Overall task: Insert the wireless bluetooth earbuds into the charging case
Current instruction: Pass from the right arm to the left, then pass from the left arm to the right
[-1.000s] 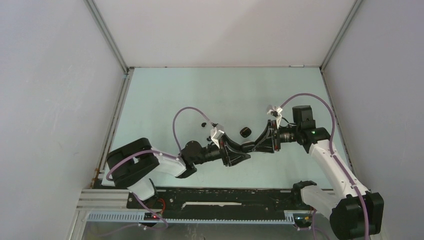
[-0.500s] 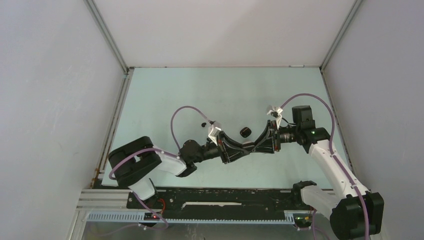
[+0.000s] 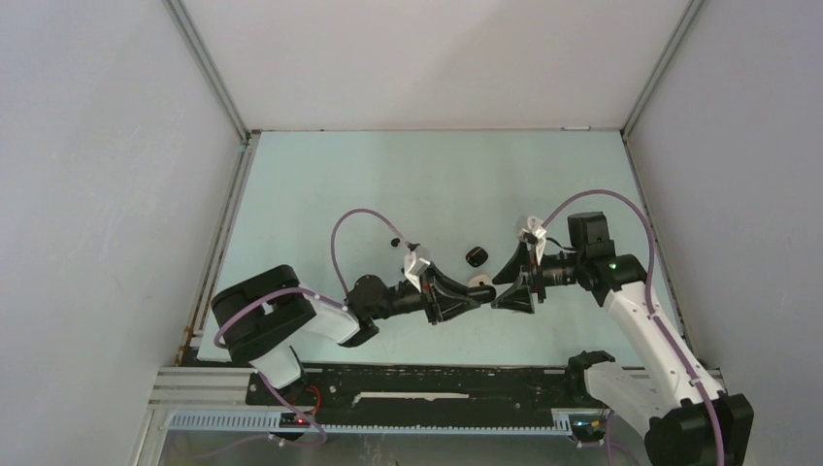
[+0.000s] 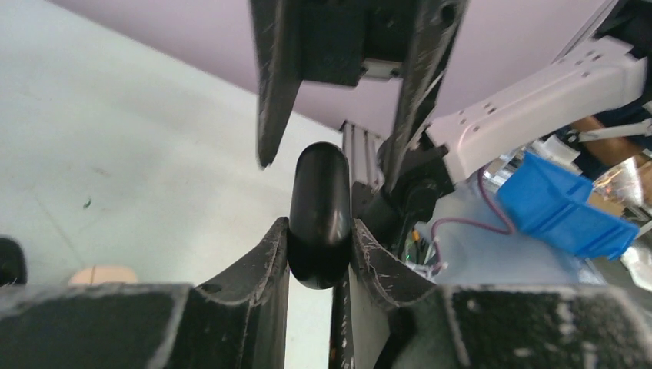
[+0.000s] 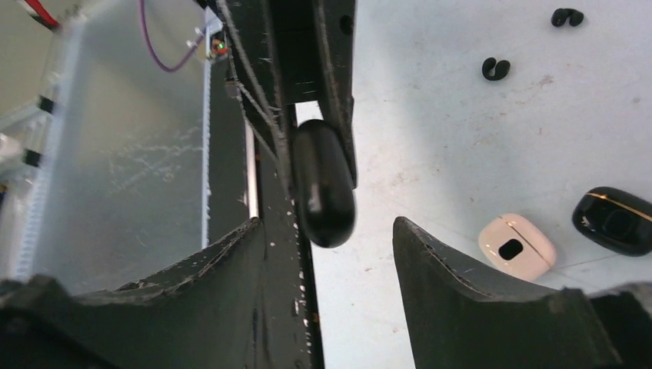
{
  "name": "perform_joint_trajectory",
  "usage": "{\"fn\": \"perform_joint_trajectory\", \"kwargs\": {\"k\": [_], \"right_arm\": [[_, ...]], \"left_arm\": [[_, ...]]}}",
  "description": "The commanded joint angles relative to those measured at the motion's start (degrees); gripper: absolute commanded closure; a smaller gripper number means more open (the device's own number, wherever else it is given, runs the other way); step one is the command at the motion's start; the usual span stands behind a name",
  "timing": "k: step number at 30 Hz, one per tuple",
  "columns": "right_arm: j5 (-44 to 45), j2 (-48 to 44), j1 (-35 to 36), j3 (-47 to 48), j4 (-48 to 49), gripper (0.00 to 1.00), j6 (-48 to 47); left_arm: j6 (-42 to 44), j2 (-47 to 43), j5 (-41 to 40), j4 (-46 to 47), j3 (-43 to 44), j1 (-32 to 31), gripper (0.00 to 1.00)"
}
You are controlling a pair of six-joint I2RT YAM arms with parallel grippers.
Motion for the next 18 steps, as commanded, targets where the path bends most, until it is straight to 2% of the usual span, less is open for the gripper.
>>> {"fn": "perform_joint_trajectory", "kwargs": {"k": [1, 6, 14, 18], "right_arm": [[6.29, -3.4, 3.04, 2.33, -4.38, 0.34, -8.63], [10.96, -2.26, 7.6, 2.38, -4.9, 0.33, -10.81], [15.51, 1.0, 14.09, 2.42, -4.75, 0.34, -11.57], [15.3, 2.47, 15.61, 2.41, -4.99, 0.44, -11.94]], "left_arm": [[8.76, -1.5, 0.88, -2.92, -2.43, -0.35, 1.0], [19.2, -6.38, -1.78, -16.85, -2.19, -3.28, 1.0], [23.91, -8.11, -0.46, -18.42, -1.84, -4.27, 1.0], [24.58, -8.08, -0.77, -18.72, -1.43, -4.29, 1.0]]}}
